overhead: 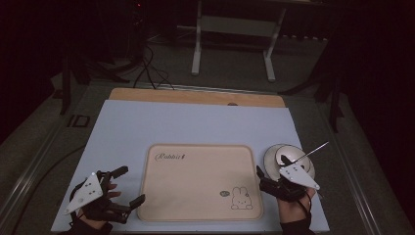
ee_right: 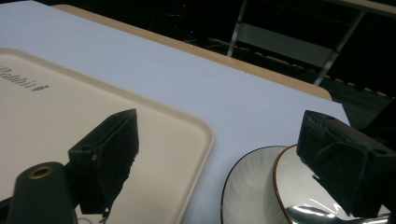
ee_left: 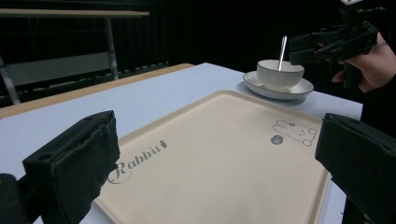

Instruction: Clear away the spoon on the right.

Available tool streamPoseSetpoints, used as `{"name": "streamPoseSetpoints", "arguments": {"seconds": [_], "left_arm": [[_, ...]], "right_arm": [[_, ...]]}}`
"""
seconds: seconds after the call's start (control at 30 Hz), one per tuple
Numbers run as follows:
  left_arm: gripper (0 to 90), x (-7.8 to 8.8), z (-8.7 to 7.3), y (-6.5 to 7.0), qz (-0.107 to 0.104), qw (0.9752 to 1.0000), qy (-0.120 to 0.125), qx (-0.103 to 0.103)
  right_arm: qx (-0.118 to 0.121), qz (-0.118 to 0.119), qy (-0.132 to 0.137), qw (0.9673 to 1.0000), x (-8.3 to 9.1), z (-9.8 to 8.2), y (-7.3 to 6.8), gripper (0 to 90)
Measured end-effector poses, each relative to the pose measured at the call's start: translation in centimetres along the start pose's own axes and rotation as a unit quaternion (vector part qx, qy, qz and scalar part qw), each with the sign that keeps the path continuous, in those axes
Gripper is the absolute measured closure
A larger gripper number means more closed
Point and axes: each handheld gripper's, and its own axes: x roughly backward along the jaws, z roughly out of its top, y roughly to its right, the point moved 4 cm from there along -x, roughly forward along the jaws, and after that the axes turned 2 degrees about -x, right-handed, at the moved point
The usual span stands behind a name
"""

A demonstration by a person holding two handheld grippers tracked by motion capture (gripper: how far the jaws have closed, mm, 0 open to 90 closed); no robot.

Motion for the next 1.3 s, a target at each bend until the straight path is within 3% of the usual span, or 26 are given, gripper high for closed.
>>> {"name": "streamPoseSetpoints", "arguments": {"seconds": [0.07, 0.37, 0.57, 0.6, 0.8, 0.87, 1.0, 1.3], "left_arm": [[0.0, 0.1, 0.0, 0.0, 0.001, 1.0, 0.001, 0.0], [0.0, 0.1, 0.0, 0.1, -0.001, 1.0, 0.002, -0.002], [0.0, 0.1, 0.1, 0.0, -0.001, 1.0, 0.006, 0.002], [0.0, 0.1, 0.0, 0.0, -0.001, 1.0, 0.006, 0.004], [0.0, 0.1, 0.0, 0.0, -0.001, 1.0, 0.002, 0.002], [0.0, 0.1, -0.1, 0.0, 0.0, 1.0, -0.001, 0.002], [0.0, 0.1, -0.1, 0.1, -0.001, 1.0, -0.003, 0.002], [0.0, 0.0, -0.1, 0.1, -0.006, 1.0, -0.003, 0.004]], "right_arm": [[-0.005, 0.0, -0.015, 0.9999, 0.0, 0.0, -0.1, 12.5], [0.002, 0.006, -0.019, 0.9998, 0.6, 1.2, -0.7, 11.0], [-0.002, 0.033, 0.0, 0.9995, 1.4, 2.7, -0.9, 12.2], [-0.01, 0.056, 0.006, 0.9984, 1.7, 3.5, -0.8, 11.5], [0.004, 0.078, 0.025, 0.9966, 2.0, 5.1, -0.6, 10.3], [0.0, 0.089, 0.036, 0.9954, 2.1, 5.9, -0.2, 9.8], [0.01, 0.082, 0.033, 0.996, 1.9, 6.7, 0.5, 9.7], [0.002, 0.087, 0.034, 0.9956, 1.8, 7.3, 2.3, 9.7]]}}
